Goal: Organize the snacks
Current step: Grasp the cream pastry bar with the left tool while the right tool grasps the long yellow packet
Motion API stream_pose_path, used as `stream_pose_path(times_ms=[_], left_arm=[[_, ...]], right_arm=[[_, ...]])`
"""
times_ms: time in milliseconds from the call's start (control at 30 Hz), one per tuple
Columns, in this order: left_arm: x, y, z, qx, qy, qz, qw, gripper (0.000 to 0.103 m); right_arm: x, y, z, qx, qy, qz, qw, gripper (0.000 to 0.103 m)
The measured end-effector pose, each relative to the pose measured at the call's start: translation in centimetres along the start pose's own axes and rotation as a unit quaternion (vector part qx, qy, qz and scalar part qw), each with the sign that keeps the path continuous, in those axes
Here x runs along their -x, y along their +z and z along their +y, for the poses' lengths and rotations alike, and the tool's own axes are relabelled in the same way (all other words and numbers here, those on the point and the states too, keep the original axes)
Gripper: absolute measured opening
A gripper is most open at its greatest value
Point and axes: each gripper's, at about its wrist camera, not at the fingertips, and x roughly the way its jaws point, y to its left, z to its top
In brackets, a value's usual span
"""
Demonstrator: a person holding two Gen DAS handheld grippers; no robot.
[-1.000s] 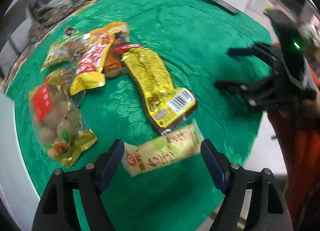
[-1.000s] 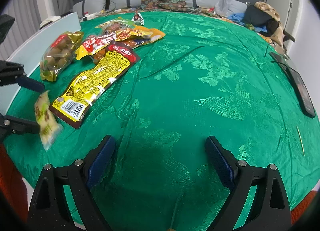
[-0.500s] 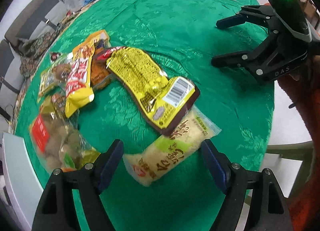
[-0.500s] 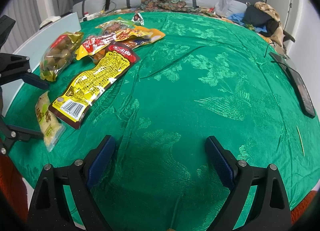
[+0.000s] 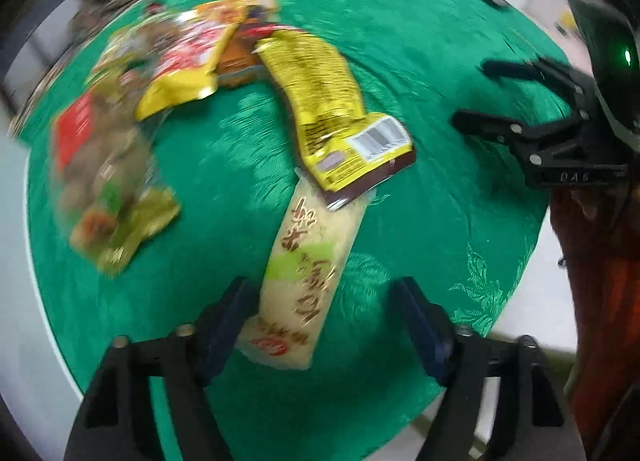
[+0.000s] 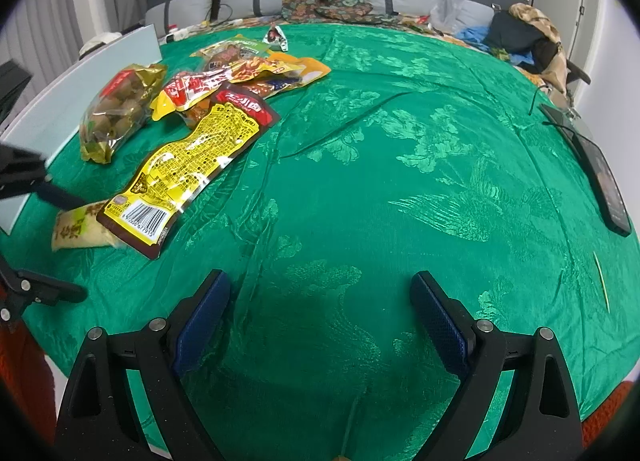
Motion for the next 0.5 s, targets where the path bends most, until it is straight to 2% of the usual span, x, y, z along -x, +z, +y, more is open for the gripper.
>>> stream_pose_path(times_ms=[33, 67, 100, 233, 267, 300, 333, 367, 400, 467, 500], left_arm=[[0.3, -0.3, 0.4, 0.025, 0.001, -0.003, 0.9997, 0.052], [0.7, -0.7, 0.9, 0.051, 0.0, -0.005, 0.9987, 0.046], [0.9, -0.9, 1.6, 0.078, -0.001, -0.003, 0.997, 0.033], [1.7, -2.7, 5.4, 0.201, 0.008, 0.0, 0.9796, 0.032], [1.9, -2.9, 6.0, 0.212, 0.011, -0.008, 0.9773, 0.034], [2.1, -3.1, 6.4, 0.216, 0.013, -0.017, 0.9762, 0.05], [2.2, -3.3, 6.5, 0.215, 0.013, -0.018, 0.9763, 0.073], [2.2, -3.4, 6.5, 0.211, 0.017, -0.019, 0.9771, 0.08], [2.1, -3.3, 6.0, 0.196, 0.027, -0.021, 0.9801, 0.084], [1.5, -3.4, 4.5, 0.159, 0.047, -0.015, 0.986, 0.084], [0.9, -3.1, 3.6, 0.134, 0.075, -0.008, 0.9881, 0.083]], right_arm=[[0.0, -0.1, 0.0, 0.0, 0.0, 0.0, 1.0, 0.094], [0.0, 0.0, 0.0, 0.0, 0.0, -0.001, 1.0, 0.094], [0.0, -0.1, 0.0, -0.001, -0.001, -0.001, 1.0, 0.094], [0.0, 0.0, 0.0, 0.0, 0.0, 0.0, 1.0, 0.094], [0.0, -0.1, 0.0, 0.0, 0.0, -0.001, 1.0, 0.094], [0.0, -0.1, 0.0, -0.001, -0.001, -0.001, 1.0, 0.094], [0.0, -0.1, 0.0, -0.001, -0.001, -0.001, 1.0, 0.094], [0.0, -0.1, -0.1, -0.001, -0.001, -0.001, 1.0, 0.094], [-0.1, -0.1, -0.1, -0.001, -0.001, 0.0, 1.0, 0.094], [-0.1, 0.0, -0.2, 0.0, 0.0, 0.002, 1.0, 0.094], [-0.1, 0.0, -0.2, 0.0, 0.001, 0.005, 1.0, 0.094]])
